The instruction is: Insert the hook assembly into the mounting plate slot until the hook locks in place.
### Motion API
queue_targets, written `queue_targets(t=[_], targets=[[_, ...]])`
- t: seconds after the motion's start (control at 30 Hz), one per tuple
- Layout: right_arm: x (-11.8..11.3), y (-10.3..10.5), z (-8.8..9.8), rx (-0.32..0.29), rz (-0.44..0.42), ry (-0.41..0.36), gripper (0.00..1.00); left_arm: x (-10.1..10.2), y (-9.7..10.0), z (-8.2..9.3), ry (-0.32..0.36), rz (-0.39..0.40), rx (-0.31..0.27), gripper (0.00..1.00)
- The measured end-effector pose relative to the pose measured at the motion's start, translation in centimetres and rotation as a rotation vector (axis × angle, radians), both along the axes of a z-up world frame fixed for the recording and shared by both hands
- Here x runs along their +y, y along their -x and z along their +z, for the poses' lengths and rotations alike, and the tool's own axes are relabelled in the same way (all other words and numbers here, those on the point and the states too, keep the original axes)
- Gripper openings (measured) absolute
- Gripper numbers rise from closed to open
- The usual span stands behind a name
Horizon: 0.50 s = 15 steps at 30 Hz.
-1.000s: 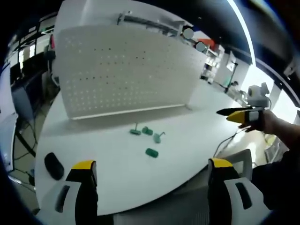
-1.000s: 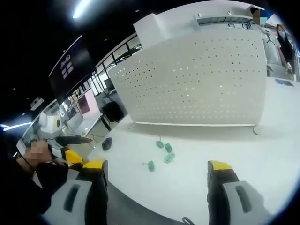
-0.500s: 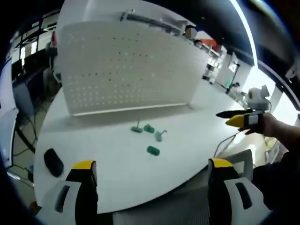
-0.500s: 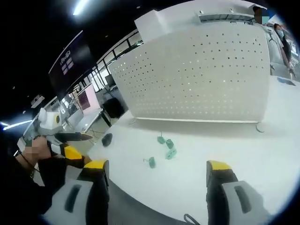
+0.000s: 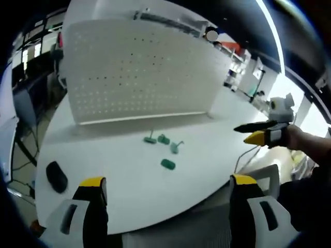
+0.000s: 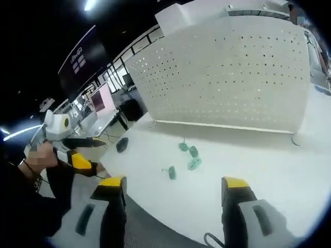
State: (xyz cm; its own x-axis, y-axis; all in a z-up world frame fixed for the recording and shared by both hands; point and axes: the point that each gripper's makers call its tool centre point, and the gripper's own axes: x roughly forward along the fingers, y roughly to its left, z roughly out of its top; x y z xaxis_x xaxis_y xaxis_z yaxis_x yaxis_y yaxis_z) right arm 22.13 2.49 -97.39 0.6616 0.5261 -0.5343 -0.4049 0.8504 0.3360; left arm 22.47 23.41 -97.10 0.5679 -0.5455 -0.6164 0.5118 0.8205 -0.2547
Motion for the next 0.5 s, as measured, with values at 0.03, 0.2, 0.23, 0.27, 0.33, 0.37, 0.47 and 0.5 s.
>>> queue_targets(t=[0.03,0.2,0.23,0.27,0.33,0.37,0.47,0.5], targets=[[0.1,-0.2,-0.1,-0.001,0.006,-0.003,0.71,-0.1,0.0,-0.1,-0.001,-0.004,0.002,1.0],[1.1,-1.0,-0.3,0.0,0.025,-0.041,0.7,-0.5,0.1,-0.3,0.001,-0.016,0.009,1.0],[1.3,-1.1,-0.4,0.0,0.028,-0.043,0.7,-0.5,0.1,-0.3,0.003,-0.019,0.008,1.0],[1.5,-1.3,-0.6,0.004,0.034,-0.042,0.69,-0.6,0.1,-0.3,0.003,-0.019,0.008,1.0],[1.8,-1.6,-0.9,0.011,0.044,-0.039,0.67,-0.6,0.1,-0.3,0.001,-0.023,0.01,1.0],[2.0,-1.9,-1.0,0.011,0.05,-0.041,0.67,-0.6,0.1,-0.3,-0.002,-0.024,0.011,1.0],[2.6,-2.5,-1.2,0.016,0.064,-0.057,0.65,-0.4,0.1,-0.6,-0.006,-0.021,0.017,0.99],[2.8,-2.8,-1.3,0.016,0.07,-0.062,0.63,-0.4,0.1,-0.6,-0.006,-0.02,0.019,0.99]])
